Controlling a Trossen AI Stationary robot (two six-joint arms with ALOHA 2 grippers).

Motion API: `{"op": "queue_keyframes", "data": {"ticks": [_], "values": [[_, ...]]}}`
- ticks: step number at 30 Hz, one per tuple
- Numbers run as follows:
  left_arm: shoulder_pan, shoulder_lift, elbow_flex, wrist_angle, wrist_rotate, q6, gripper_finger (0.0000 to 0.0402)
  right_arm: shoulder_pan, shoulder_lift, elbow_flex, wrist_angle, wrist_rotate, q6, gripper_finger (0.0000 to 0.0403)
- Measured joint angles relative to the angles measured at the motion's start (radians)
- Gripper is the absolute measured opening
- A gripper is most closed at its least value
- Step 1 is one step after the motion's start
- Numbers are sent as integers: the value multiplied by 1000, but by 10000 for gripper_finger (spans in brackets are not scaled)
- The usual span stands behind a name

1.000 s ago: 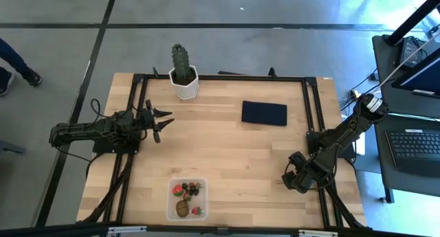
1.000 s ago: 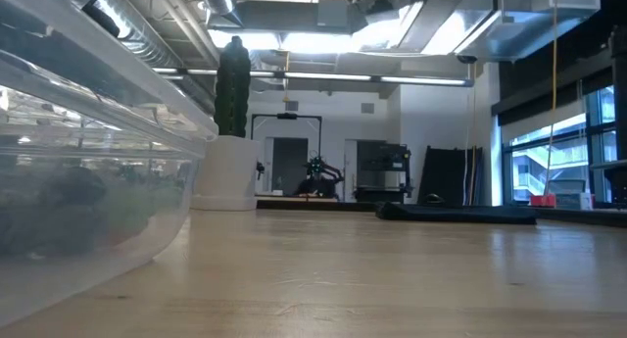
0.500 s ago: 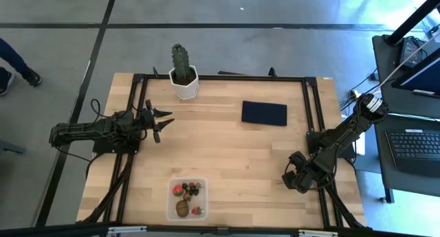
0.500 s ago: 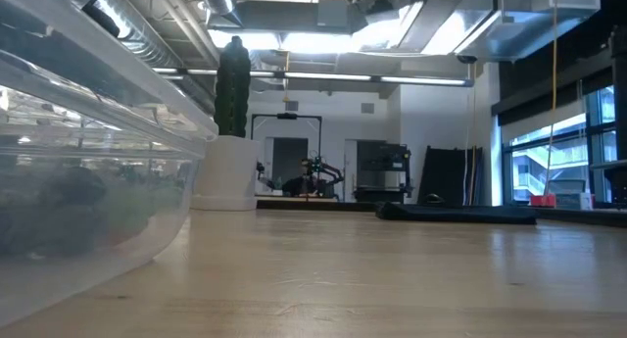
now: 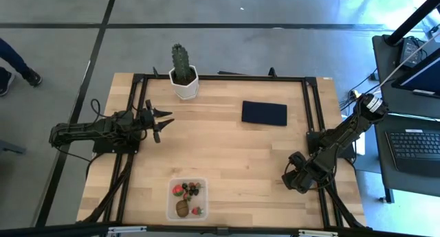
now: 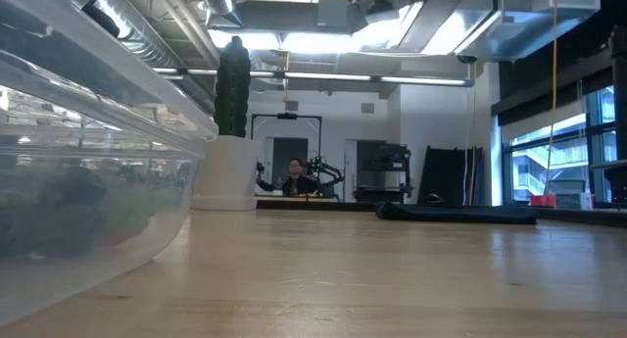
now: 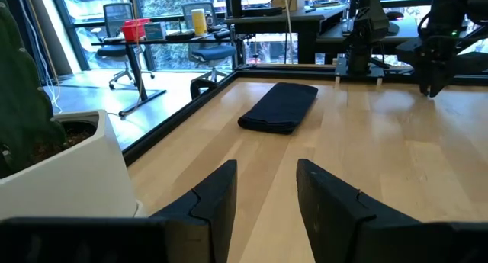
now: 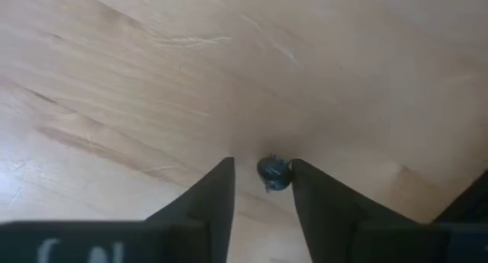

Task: Pick and placing Produce into tupperware
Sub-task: Put the blueberry in the transparent bin

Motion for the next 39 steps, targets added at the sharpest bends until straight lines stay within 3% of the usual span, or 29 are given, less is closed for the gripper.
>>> {"op": "queue_keyframes", "data": {"ticks": [15,25,33,39], "values": [[0,0,0,0,0,0,130,0,-1,0,4,0,0,57],[0,0,0,0,0,0,130,0,-1,0,8,17,10,53],[0,0,0,0,0,6,130,-22,-1,-1,249,225,-127,52],[0,0,0,0,0,8,130,-100,-1,-1,604,444,-445,52]]}}
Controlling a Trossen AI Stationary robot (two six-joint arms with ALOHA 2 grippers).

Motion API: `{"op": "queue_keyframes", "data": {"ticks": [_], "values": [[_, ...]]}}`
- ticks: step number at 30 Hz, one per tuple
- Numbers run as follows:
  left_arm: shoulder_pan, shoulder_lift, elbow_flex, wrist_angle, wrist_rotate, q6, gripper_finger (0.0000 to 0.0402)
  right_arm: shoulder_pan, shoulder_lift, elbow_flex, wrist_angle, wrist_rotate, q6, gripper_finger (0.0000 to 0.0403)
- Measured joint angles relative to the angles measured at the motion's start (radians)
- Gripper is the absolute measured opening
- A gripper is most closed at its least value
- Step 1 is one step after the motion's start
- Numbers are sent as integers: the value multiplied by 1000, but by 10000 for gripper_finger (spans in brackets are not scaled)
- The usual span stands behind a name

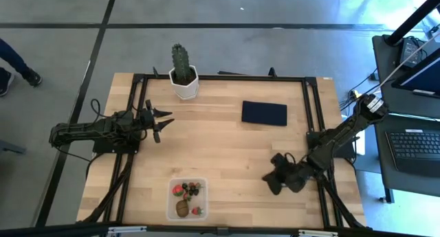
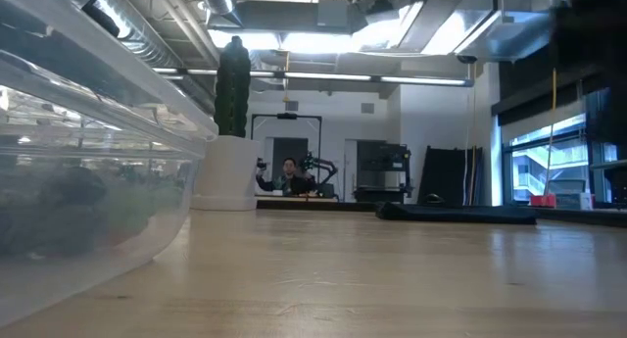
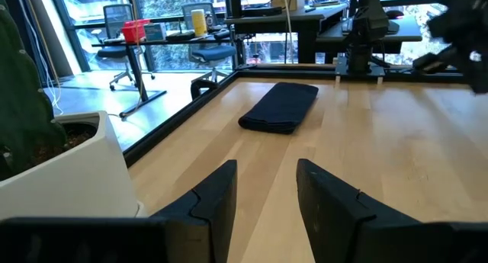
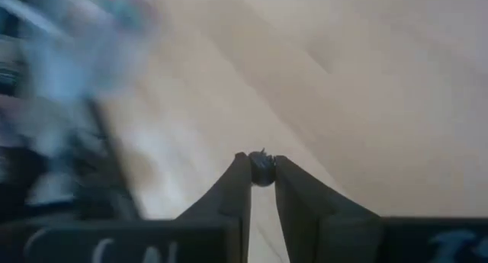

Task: Pick and placing Produce into tupperware
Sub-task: Put the blueberry in the transparent bin

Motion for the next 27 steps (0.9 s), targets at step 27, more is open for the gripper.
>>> {"op": "queue_keyframes", "data": {"ticks": [27], "values": [[0,0,0,0,0,0,130,-487,670,1060,-126,-663,-1392,52]]}}
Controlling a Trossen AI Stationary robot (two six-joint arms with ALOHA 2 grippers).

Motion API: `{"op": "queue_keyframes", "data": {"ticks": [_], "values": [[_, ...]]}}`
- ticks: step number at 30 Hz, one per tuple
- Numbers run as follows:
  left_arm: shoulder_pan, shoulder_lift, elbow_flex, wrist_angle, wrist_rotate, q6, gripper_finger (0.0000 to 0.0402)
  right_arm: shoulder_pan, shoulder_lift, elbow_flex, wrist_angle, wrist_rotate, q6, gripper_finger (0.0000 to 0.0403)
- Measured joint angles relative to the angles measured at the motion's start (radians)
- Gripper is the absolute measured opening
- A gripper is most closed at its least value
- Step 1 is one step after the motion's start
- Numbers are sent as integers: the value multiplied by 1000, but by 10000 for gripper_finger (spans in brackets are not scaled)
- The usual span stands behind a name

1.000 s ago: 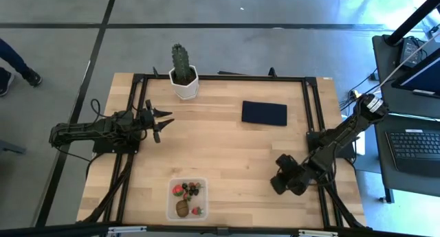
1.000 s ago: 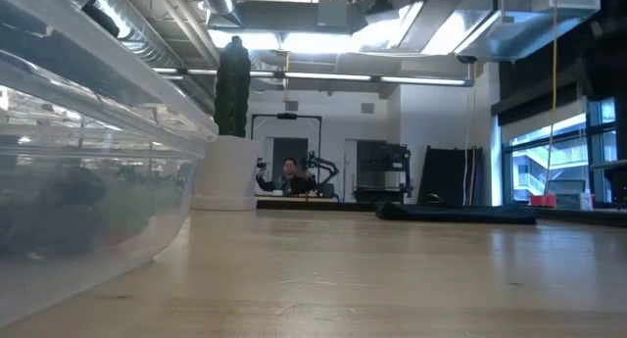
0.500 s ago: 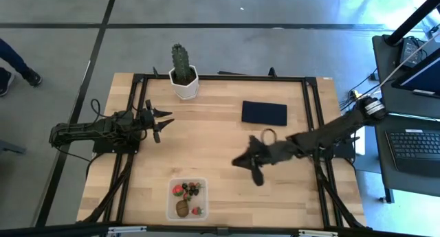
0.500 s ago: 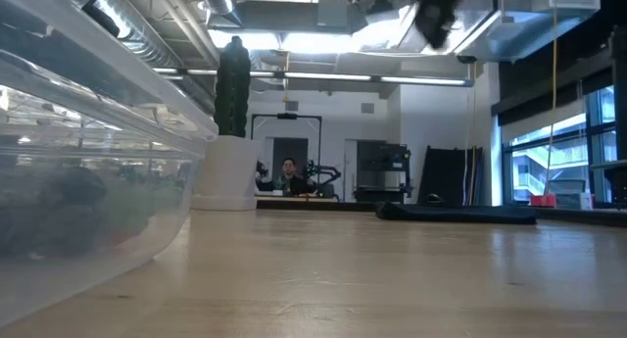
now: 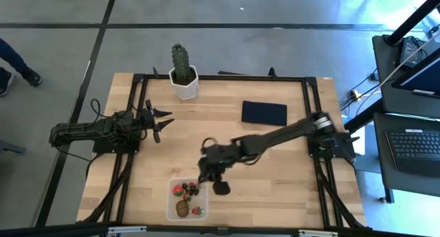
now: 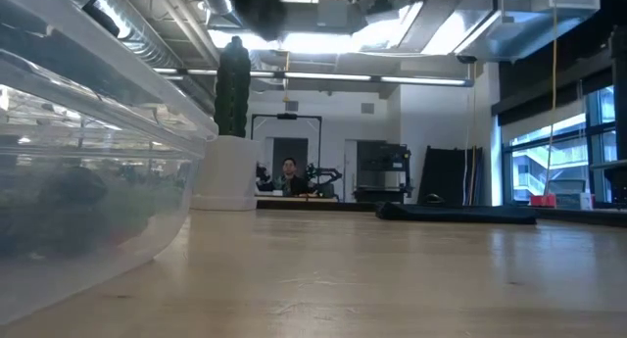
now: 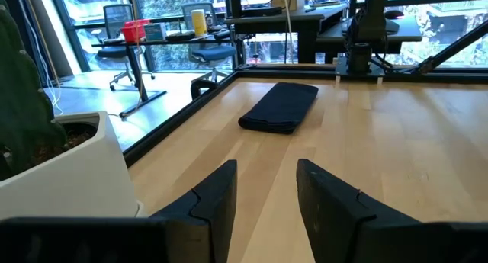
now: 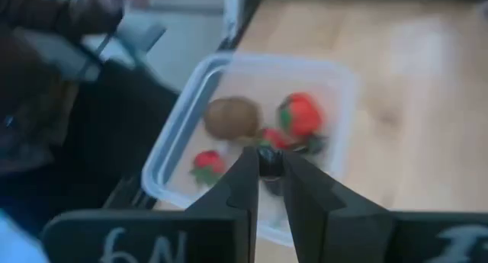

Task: Pick and placing Produce into tupperware
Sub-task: Put the blueberry in the transparent bin

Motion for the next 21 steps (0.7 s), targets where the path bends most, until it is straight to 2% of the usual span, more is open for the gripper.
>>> {"op": "queue_keyframes", "data": {"ticks": [6,10,15,21], "values": [[0,0,0,0,0,0,130,40,195,226,-142,-27,-72,52],[0,0,0,0,0,0,130,56,298,310,-147,-27,-75,52],[0,0,0,0,0,-2,130,60,366,334,-144,-24,-70,52],[0,0,0,0,0,-2,130,56,368,324,-140,-17,-19,72]]}}
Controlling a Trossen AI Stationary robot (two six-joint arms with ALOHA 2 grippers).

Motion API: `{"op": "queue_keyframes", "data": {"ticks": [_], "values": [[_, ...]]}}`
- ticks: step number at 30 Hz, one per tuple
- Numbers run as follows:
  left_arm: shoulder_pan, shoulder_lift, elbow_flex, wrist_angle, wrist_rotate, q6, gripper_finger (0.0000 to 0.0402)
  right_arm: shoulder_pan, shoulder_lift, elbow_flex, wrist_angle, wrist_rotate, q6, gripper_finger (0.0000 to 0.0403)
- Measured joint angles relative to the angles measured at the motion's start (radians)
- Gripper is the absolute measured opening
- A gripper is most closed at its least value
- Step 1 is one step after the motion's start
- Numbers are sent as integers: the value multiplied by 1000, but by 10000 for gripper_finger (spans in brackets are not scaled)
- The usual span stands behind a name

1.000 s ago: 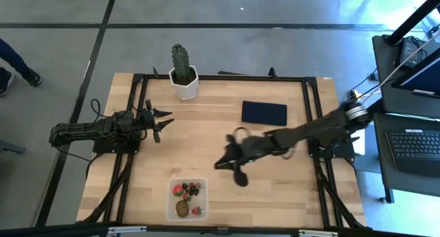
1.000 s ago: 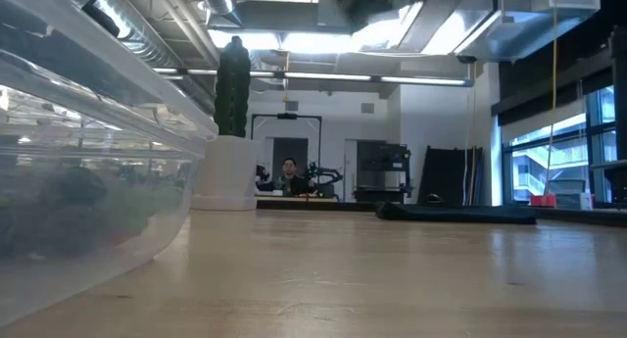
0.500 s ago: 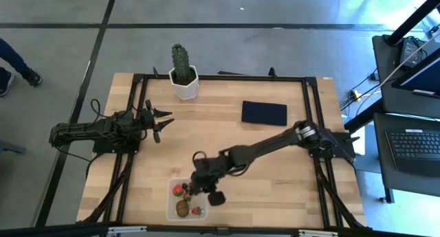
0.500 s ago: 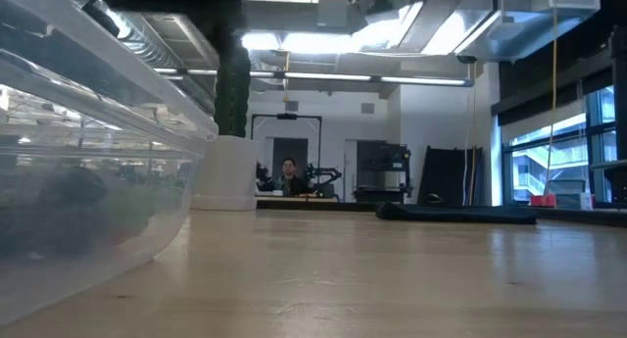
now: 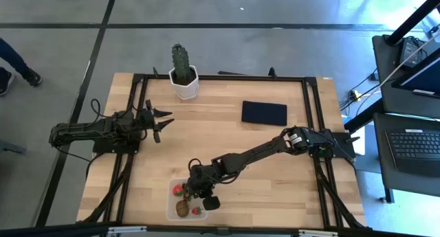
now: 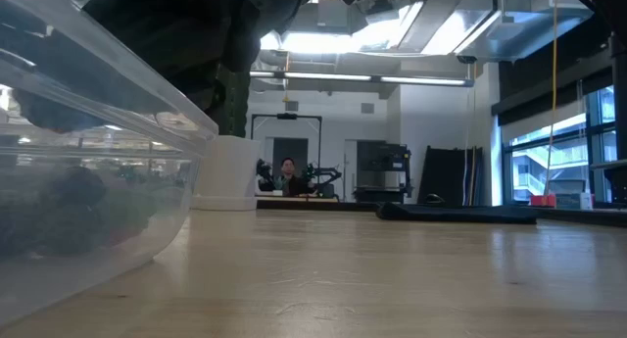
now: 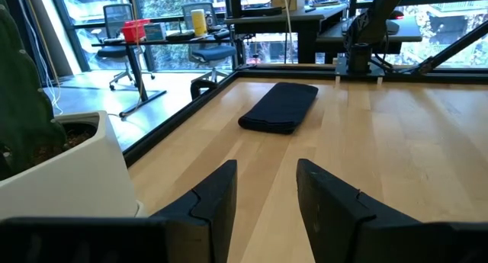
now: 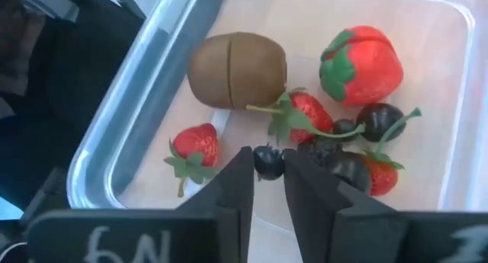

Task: Pick and placing Produce into tupperware
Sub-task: Put the blueberry in the transparent bin, then return to Home Position

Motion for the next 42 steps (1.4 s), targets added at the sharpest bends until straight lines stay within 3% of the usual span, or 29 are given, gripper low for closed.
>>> {"op": "queue_keyframes", "data": {"ticks": [15,27,30,33,42], "values": [[0,0,-1,15,0,-1,130,-26,-21,9,-24,-2,-6,161],[0,0,-1,33,0,-35,130,-147,-344,-53,-130,-60,-234,180],[0,0,-1,31,0,-36,130,-185,-467,-172,-119,-48,-235,180],[0,0,-1,30,3,-36,130,-222,-625,-375,-27,12,-200,181],[-1,0,-1,28,4,-30,130,-264,-1206,-1047,319,329,-93,181]]}}
